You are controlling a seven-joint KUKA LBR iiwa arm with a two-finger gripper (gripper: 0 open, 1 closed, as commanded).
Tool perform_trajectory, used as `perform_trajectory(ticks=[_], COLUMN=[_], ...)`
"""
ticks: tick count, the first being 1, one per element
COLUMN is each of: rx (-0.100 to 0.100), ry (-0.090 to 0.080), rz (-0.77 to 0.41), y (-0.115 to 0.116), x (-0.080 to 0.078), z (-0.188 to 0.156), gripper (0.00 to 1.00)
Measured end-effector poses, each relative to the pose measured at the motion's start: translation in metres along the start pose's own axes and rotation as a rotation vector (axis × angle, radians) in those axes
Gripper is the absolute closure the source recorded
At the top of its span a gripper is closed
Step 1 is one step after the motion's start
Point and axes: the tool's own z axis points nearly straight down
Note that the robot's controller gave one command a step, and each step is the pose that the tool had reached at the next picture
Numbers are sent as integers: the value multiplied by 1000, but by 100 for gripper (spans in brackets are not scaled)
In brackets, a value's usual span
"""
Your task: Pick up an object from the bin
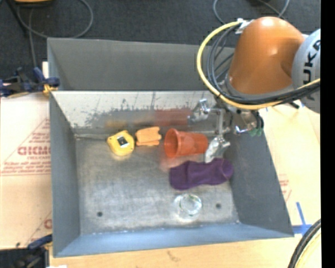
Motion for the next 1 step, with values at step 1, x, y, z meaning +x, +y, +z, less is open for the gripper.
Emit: perform_trajectory(ticks=[1], rx=[5], ry=[-11], rz=[0], y=[-15], x=[26], z=[31], gripper=[0])
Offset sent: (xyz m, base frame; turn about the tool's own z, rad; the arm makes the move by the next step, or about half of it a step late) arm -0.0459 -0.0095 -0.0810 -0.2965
